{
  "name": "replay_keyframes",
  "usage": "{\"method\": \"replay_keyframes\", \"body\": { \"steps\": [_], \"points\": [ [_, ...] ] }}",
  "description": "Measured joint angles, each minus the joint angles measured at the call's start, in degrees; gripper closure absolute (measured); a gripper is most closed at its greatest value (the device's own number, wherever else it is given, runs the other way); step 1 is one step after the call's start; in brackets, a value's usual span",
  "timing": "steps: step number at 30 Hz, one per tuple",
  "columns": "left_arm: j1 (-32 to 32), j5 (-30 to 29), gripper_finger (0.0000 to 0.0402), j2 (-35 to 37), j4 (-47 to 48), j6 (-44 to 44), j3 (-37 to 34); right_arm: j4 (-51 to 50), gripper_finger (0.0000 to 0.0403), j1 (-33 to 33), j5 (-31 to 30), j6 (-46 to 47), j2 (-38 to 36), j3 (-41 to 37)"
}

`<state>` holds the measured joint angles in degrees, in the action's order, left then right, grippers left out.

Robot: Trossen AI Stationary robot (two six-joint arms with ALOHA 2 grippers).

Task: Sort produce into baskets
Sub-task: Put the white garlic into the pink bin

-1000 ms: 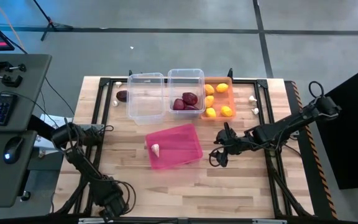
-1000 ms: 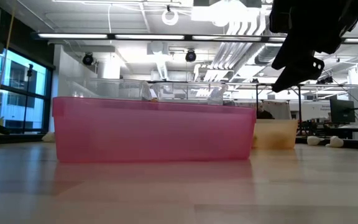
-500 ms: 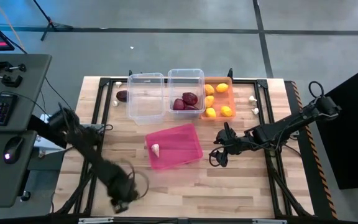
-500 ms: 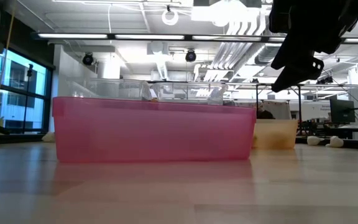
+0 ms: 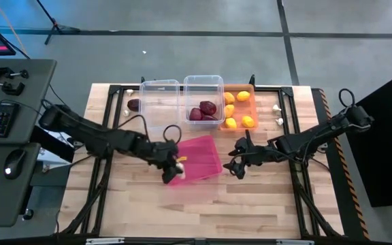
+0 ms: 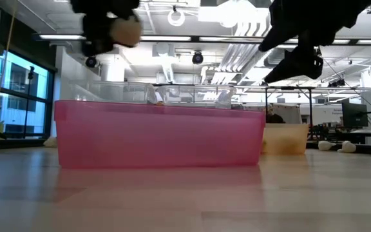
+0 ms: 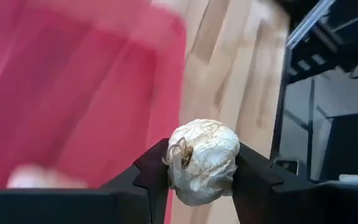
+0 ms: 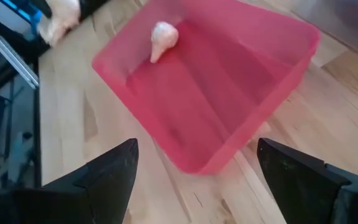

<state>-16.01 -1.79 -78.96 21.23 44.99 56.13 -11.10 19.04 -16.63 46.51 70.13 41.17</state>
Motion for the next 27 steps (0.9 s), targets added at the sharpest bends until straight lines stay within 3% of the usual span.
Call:
{"method": "replay_keyframes", "body": {
  "steps": [7, 15, 21, 27],
  "points": [
    [4.1, 4.75, 0.0217, -3.5, -3.03, -8.91, -0.01, 4.28, 0.0084, -0.32, 0.57, 0.01, -0.82, 0.07],
    [7.17, 7.53, 0.0139, -3.59, -3.64, -13.17, -0.01, 0.14, 0.0084, -1.81, 0.06, -3.91, -3.05, 6.18],
    [11.62, 7.7, 0.0128, -1.7, -0.19, -10.97, 3.02, -9.13, 0.0084, -4.28, -0.73, -6.54, -3.06, 13.82],
    [17.67, 5.83, 0.0133, 6.77, 6.53, -15.62, 6.4, -26.14, 0.0084, -6.76, -10.63, -1.8, -3.04, 21.69]
  ]
}}
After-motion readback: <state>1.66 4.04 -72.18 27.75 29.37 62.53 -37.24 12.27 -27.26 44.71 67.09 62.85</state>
